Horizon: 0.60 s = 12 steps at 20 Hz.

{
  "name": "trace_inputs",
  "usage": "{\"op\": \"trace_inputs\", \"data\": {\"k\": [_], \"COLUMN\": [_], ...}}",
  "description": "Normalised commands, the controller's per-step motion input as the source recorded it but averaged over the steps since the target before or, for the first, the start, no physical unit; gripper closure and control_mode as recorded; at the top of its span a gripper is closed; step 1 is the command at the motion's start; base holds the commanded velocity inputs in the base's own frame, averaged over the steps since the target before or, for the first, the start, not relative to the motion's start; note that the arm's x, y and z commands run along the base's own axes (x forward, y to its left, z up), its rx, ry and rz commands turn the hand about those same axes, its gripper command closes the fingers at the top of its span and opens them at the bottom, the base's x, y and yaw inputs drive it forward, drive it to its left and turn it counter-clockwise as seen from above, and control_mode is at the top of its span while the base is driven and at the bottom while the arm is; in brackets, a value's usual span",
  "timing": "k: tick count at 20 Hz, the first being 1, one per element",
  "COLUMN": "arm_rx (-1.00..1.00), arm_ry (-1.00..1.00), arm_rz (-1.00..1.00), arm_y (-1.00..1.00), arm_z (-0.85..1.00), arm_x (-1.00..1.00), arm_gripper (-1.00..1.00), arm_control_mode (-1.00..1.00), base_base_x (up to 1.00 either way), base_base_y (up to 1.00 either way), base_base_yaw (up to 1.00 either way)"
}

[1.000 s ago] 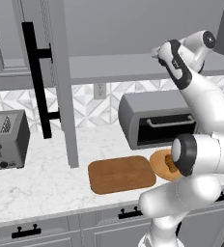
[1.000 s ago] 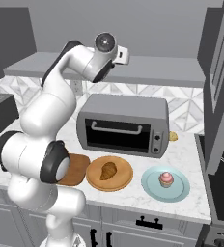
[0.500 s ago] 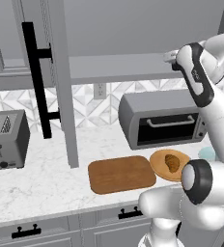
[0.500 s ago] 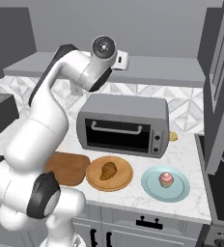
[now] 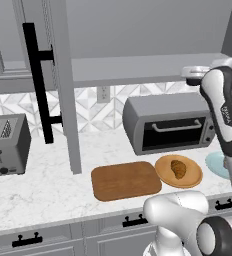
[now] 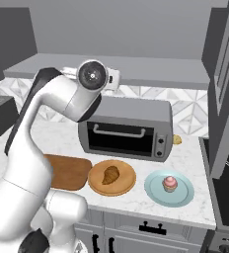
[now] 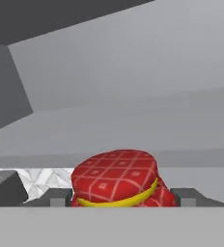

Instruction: From the different types of pastries on the counter, select a croissant and place it on the cutting board. Then retrieve a jar of jam from the cabinet and place it alongside the croissant on the cutting board.

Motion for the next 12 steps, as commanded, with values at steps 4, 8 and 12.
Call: {"op": "trace_inputs", "data": {"k": [4, 8, 12], "arm_rx": [0.02, 0.01, 0.01], "arm_ry": [0.00, 0.00, 0.00], "arm_rz": [0.21, 0.25, 0.26], "arm_y": [0.34, 0.26, 0.24], "arm_z": [0.00, 0.00, -0.02], "arm_x": [-0.96, -0.92, -0.98], "arm_gripper": [1.00, 1.00, 1.00], "arm_control_mode": [-1.00, -1.00, -1.00], "base_base_x": [0.00, 0.00, 0.00], "base_base_y": [0.00, 0.00, 0.00], "base_base_yaw": [0.00, 0.00, 0.00]}}
